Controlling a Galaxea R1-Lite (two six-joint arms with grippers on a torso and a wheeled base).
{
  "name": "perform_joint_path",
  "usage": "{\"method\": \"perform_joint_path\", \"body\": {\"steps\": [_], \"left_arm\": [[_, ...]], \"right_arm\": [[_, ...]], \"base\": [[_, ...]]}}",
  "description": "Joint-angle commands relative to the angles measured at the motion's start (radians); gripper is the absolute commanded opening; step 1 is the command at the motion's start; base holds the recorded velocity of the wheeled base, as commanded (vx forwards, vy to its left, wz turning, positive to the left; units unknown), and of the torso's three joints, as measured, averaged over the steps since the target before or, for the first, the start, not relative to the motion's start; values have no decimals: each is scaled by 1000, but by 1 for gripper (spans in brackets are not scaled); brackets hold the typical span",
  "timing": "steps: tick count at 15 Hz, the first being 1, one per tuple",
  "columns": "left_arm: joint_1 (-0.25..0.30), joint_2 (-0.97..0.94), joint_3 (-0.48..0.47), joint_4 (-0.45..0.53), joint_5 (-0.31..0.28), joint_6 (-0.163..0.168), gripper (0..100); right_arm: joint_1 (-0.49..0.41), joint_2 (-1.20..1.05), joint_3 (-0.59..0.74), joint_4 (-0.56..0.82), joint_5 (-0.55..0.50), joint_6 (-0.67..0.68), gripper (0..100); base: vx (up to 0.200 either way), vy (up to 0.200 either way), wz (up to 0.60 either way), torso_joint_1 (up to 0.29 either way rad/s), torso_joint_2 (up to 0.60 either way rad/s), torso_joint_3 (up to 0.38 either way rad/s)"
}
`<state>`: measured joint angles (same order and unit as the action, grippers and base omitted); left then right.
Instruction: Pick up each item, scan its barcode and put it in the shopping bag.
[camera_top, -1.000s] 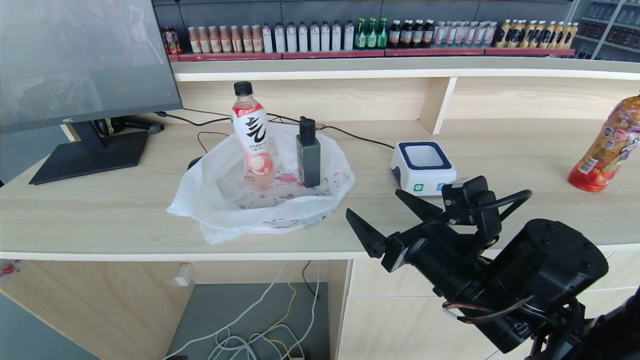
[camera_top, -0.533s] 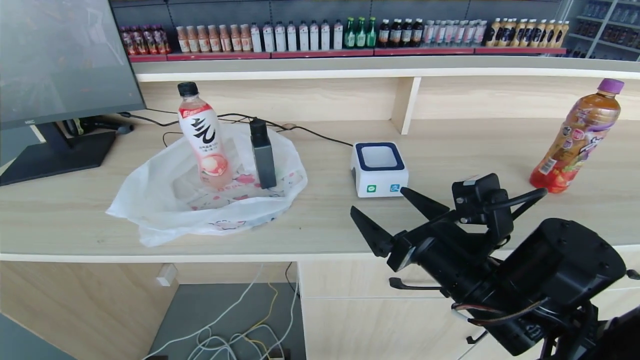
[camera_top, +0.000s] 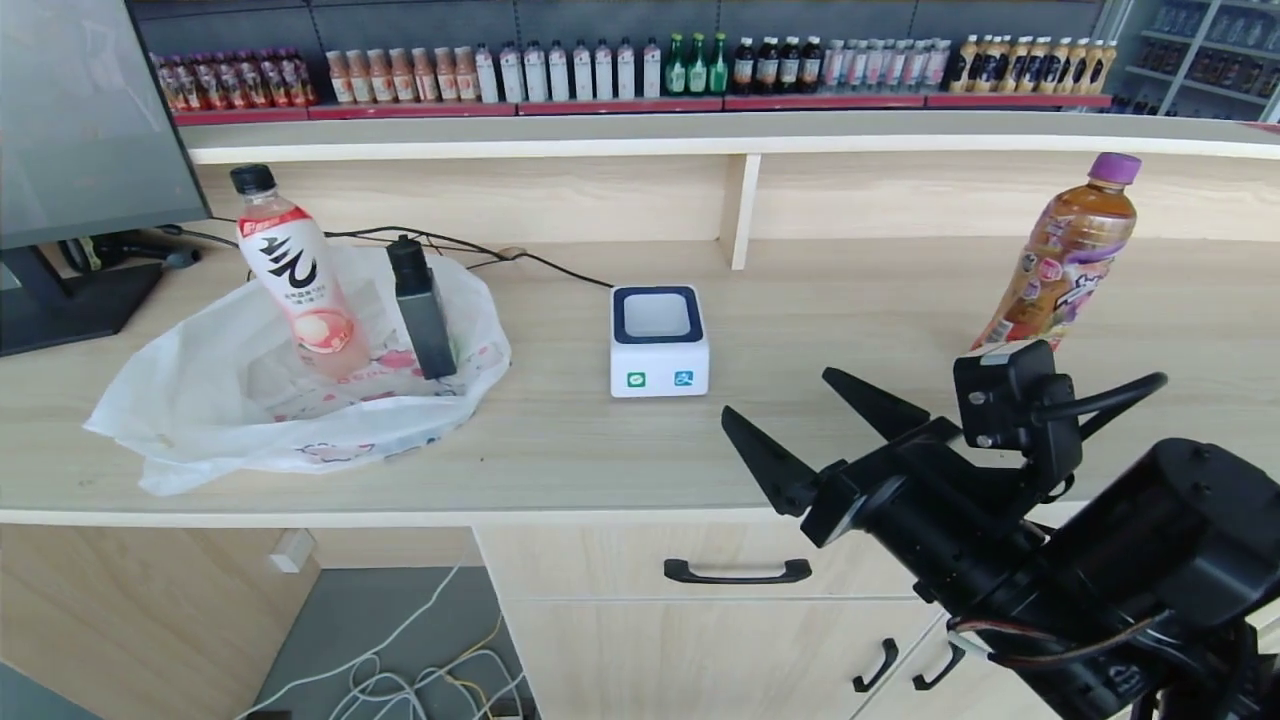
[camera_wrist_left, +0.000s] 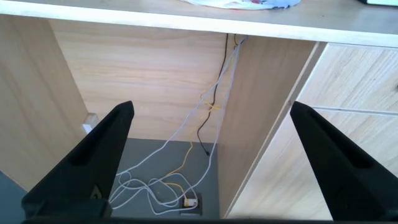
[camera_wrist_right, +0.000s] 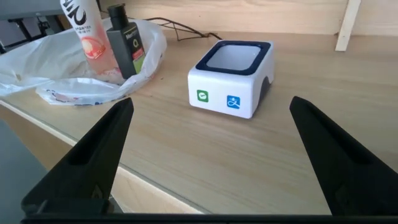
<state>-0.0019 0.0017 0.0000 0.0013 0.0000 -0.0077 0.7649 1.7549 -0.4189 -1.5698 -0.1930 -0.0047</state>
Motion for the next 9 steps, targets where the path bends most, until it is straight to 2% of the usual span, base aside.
{"method": "perform_joint_path", "body": {"steps": [1,9], "left_arm": [[0,0,0,0,0,-2,100],[0,0,0,0,0,-8,100]], "right_arm": [[1,-37,15,-1,0,0,100],[-7,-52,19,-1,0,-1,100]], "base": [[0,-200,0,2,7,7],[0,-200,0,2,5,-1]]}}
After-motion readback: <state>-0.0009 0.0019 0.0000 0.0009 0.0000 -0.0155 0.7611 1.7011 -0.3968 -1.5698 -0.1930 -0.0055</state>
